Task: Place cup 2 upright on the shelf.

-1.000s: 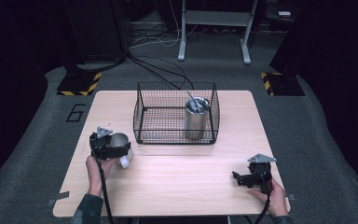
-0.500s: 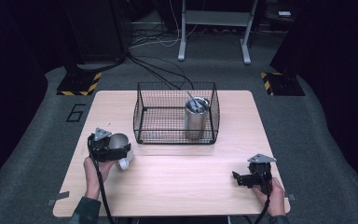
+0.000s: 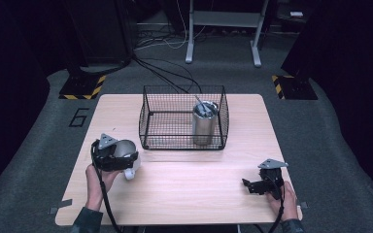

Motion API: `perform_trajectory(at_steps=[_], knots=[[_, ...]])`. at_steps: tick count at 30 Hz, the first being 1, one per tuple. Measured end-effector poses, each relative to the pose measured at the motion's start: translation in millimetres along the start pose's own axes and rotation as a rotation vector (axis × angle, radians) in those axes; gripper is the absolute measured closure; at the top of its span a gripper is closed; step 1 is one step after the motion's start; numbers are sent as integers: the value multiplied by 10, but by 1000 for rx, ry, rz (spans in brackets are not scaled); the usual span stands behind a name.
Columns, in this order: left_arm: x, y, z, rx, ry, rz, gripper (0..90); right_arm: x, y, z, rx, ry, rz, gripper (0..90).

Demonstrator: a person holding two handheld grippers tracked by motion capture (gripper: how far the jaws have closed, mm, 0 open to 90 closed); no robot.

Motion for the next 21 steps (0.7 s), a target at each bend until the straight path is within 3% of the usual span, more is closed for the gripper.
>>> perform_trajectory(at_steps=[21], knots=[[-89, -216, -356, 115, 120, -3, 59, 2, -2, -4, -3, -5, 0, 0]])
Point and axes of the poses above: each handheld gripper's, and its own axes: x roughly forward along the jaws, y roughly out of its underside, z roughly to its left, the point moved 1 cm from there along x, roughly forward along the jaws, and after that the axes turned 2 degrees about -x, right-handed, at the moved point
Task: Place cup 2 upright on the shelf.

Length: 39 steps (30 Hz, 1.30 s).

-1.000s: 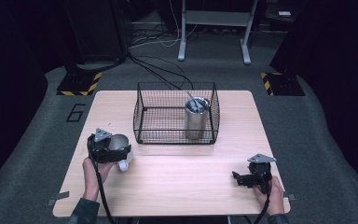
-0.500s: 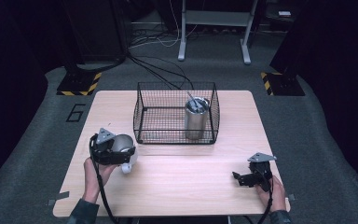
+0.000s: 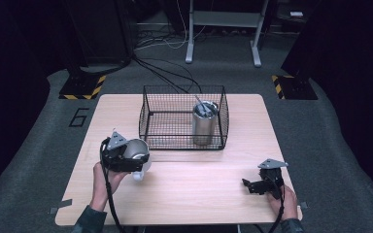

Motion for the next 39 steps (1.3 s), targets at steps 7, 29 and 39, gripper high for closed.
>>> perform_trajectory(at_steps=[7, 29, 39], knots=[[37, -85, -93, 27, 32, -4, 59, 1, 1, 0, 0, 0, -3, 0], [197, -360, -319, 83, 117, -19, 59, 1, 1, 2, 1, 0, -3, 0], [248, -524, -374, 97, 134, -31, 59, 1, 1, 2, 1, 1, -3, 0]])
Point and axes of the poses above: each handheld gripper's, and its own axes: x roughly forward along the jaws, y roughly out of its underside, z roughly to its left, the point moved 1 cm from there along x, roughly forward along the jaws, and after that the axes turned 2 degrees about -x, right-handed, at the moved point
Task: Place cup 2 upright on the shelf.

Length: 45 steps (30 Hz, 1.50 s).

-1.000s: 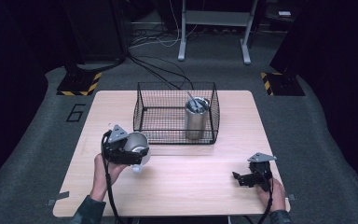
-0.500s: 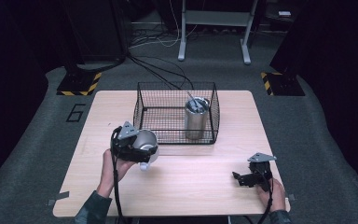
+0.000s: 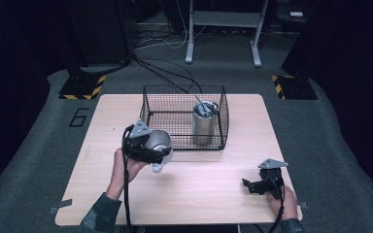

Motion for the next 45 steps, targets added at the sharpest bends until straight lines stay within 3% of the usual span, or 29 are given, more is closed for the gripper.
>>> perform_trajectory(at_steps=[16, 45], knots=[[50, -305, 47, 15, 16, -14, 59, 0, 0, 0, 0, -1, 0, 0], [206, -732, 247, 37, -17, -24, 59, 1, 0, 0, 0, -1, 0, 0]])
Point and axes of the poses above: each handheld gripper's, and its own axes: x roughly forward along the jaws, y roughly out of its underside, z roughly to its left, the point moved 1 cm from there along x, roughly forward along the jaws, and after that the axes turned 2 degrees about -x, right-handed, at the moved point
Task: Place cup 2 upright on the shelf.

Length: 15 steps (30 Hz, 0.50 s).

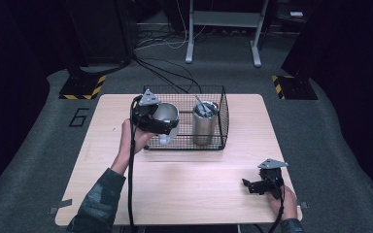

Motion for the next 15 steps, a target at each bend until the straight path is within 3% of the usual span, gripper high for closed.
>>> perform_trajectory(at_steps=[15], knots=[[127, -162, 144, -8, -21, 7, 59, 0, 0, 0, 0, 0, 0, 0]])
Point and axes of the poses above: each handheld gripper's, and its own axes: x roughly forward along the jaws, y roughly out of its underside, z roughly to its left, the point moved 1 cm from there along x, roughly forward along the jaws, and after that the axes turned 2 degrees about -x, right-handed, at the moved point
